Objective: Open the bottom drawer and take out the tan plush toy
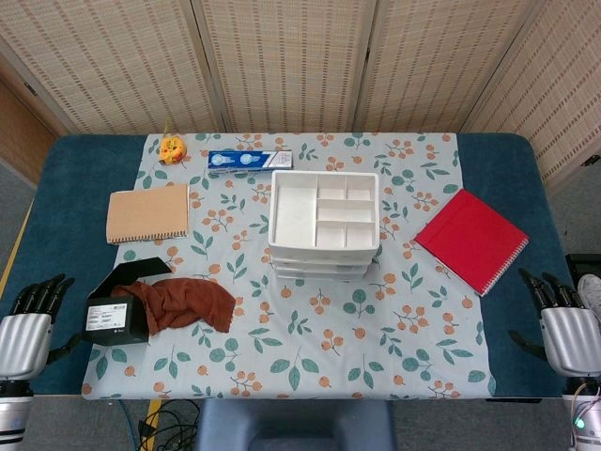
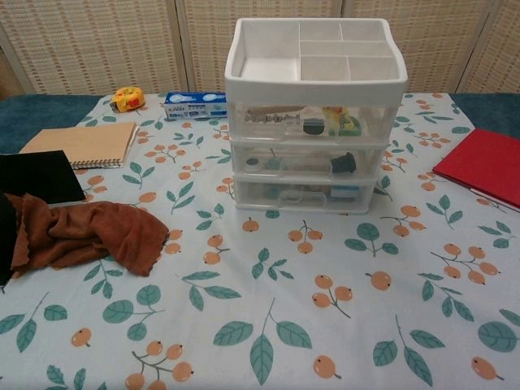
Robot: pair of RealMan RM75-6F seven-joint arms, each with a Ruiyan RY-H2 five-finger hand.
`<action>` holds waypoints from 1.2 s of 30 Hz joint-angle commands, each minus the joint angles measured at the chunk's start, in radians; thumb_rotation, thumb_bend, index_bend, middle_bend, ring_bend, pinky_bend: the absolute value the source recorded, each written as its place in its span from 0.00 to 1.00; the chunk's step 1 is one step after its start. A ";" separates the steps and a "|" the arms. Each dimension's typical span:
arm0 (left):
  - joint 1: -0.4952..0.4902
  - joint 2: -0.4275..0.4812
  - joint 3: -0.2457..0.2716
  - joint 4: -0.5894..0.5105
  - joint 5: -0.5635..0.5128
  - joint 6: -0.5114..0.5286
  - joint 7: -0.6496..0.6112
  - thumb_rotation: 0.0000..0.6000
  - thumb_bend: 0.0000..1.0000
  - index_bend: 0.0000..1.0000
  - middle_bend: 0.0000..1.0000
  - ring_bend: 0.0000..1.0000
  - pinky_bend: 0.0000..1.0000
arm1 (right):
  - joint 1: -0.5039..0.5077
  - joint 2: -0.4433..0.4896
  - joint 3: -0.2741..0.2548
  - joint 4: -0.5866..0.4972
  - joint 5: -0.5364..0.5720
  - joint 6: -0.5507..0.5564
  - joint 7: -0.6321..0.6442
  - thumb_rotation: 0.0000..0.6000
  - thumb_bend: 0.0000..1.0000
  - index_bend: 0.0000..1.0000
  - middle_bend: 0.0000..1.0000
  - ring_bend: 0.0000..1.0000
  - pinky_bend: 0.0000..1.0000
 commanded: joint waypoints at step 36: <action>0.010 0.015 0.007 -0.004 0.010 0.022 -0.018 1.00 0.18 0.14 0.13 0.13 0.13 | 0.196 -0.068 -0.006 -0.204 0.049 -0.344 0.068 1.00 0.27 0.17 0.64 0.68 0.80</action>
